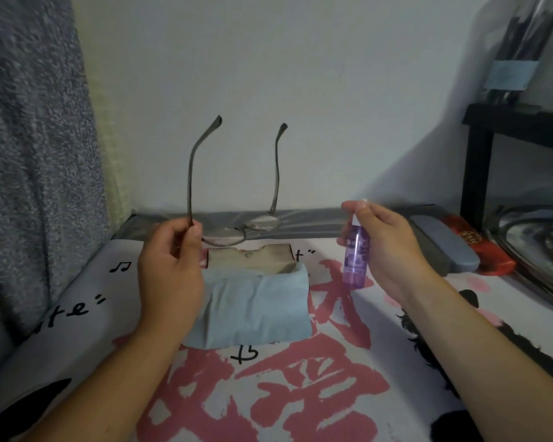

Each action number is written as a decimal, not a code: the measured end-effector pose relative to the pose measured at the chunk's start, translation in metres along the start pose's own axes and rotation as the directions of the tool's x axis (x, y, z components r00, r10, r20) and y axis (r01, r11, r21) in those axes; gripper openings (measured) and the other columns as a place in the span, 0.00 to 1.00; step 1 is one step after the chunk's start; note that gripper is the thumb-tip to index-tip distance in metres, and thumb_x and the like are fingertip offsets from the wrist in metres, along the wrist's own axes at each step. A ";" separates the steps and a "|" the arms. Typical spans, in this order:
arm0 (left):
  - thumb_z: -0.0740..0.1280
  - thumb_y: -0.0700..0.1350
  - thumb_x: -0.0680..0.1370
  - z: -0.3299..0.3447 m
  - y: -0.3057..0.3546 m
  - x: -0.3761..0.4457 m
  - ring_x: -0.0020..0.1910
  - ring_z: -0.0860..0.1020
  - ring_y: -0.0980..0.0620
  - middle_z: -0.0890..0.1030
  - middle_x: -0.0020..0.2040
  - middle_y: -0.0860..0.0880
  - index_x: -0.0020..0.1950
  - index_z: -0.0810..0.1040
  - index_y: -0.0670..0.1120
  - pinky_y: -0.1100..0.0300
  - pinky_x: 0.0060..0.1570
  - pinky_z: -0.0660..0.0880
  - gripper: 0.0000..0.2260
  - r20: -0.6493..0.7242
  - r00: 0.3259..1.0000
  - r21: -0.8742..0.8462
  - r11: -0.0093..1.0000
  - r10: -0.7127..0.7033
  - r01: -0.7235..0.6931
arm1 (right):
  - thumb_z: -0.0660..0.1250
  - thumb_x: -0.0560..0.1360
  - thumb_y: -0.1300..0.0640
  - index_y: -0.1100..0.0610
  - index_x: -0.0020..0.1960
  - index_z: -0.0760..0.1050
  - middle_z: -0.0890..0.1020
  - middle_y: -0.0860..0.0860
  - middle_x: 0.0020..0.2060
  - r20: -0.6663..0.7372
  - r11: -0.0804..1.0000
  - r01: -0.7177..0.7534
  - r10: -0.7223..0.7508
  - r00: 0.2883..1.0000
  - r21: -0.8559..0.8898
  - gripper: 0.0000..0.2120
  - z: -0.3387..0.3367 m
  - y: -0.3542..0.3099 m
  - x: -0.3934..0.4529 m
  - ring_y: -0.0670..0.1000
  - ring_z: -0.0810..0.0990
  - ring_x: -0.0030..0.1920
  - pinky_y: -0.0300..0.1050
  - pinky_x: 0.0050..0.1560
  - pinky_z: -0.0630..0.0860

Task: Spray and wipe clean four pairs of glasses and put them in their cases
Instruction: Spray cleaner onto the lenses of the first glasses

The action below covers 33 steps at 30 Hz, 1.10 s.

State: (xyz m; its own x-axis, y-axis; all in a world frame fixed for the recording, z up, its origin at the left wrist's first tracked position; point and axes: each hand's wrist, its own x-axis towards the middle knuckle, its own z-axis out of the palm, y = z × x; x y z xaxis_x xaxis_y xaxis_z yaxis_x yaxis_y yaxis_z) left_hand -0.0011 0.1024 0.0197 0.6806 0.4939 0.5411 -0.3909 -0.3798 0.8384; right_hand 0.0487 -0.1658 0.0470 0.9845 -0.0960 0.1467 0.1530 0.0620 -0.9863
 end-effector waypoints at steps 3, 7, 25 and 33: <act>0.65 0.45 0.83 0.003 -0.003 -0.005 0.45 0.81 0.47 0.82 0.47 0.44 0.48 0.78 0.55 0.58 0.48 0.77 0.06 0.041 0.999 -0.012 1.000 0.013 -0.013 | 0.63 0.83 0.53 0.60 0.53 0.80 0.83 0.54 0.39 0.117 0.989 -0.137 0.130 0.985 0.053 0.12 -0.003 -0.005 -0.005 0.52 0.81 0.37 0.45 0.37 0.79; 0.65 0.46 0.82 0.002 -0.004 -0.007 0.48 0.81 0.46 0.81 0.48 0.44 0.48 0.78 0.58 0.53 0.51 0.78 0.07 0.062 0.996 -0.009 0.998 0.058 -0.057 | 0.59 0.84 0.54 0.57 0.40 0.75 0.74 0.51 0.29 0.051 0.917 0.064 -0.048 0.998 -0.394 0.15 -0.007 0.000 0.004 0.49 0.71 0.27 0.46 0.31 0.70; 0.65 0.45 0.82 0.004 -0.005 -0.009 0.47 0.80 0.47 0.81 0.48 0.47 0.49 0.79 0.55 0.51 0.50 0.78 0.06 0.094 0.994 -0.013 0.998 0.059 -0.059 | 0.67 0.72 0.30 0.50 0.48 0.73 0.79 0.50 0.46 0.183 0.351 0.070 0.299 0.937 -0.934 0.23 -0.016 0.008 0.009 0.50 0.79 0.40 0.46 0.39 0.77; 0.66 0.50 0.81 0.002 -0.005 -0.006 0.47 0.81 0.47 0.82 0.47 0.47 0.47 0.78 0.62 0.44 0.52 0.79 0.06 0.065 0.996 -0.030 0.998 0.053 -0.051 | 0.66 0.76 0.44 0.45 0.55 0.82 0.84 0.50 0.55 0.304 0.150 0.287 0.108 0.946 -0.946 0.11 0.014 0.018 0.014 0.54 0.81 0.52 0.49 0.51 0.79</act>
State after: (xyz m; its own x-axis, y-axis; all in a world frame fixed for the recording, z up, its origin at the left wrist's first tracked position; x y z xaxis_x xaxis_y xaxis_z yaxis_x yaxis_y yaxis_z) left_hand -0.0024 0.1000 0.0122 0.6981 0.4209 0.5792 -0.4438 -0.3805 0.8114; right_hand 0.0667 -0.1520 0.0328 0.9743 0.2183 0.0557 0.2248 -0.9582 -0.1772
